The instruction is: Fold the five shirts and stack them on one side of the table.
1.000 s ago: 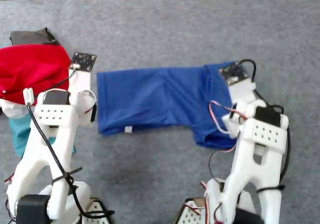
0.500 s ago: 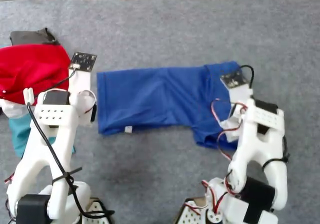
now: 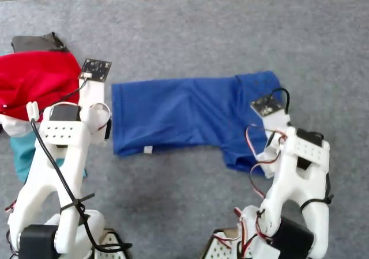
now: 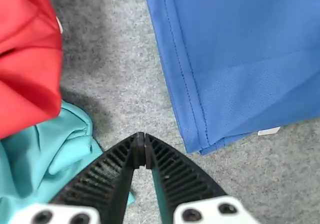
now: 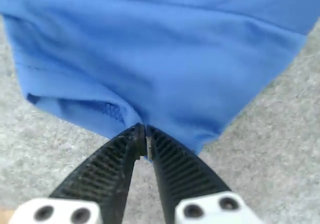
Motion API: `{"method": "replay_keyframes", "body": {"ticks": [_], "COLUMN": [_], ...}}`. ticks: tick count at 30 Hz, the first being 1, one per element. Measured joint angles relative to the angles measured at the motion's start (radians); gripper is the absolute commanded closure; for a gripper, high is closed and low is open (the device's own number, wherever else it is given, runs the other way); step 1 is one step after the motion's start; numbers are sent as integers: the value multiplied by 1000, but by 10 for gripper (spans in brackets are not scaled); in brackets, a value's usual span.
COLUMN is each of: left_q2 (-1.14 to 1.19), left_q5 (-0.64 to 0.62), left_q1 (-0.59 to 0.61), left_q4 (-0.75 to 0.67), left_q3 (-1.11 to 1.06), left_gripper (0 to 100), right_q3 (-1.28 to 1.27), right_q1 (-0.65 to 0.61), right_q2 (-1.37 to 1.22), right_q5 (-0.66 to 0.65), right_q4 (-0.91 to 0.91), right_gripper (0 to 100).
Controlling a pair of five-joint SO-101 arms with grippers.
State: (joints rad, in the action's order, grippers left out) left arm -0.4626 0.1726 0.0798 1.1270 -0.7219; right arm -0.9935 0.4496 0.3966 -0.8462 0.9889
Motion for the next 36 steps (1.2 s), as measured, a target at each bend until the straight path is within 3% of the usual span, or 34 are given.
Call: {"method": "replay_keyframes", "body": {"ticks": [10, 20, 36], "left_q2": [0, 0, 0], "left_q5": [0, 0, 0], "left_q1": [0, 0, 28], "left_q4": [0, 0, 0], "left_q3": [0, 0, 0], "left_gripper": [970, 970, 970], "right_q3": [267, 290, 292], "right_q1": [51, -140, -144], "right_q2": [26, -118, -324], "right_q5": [11, 247, 264], "right_q4": [258, 153, 203], "right_gripper": [984, 984, 984]}}
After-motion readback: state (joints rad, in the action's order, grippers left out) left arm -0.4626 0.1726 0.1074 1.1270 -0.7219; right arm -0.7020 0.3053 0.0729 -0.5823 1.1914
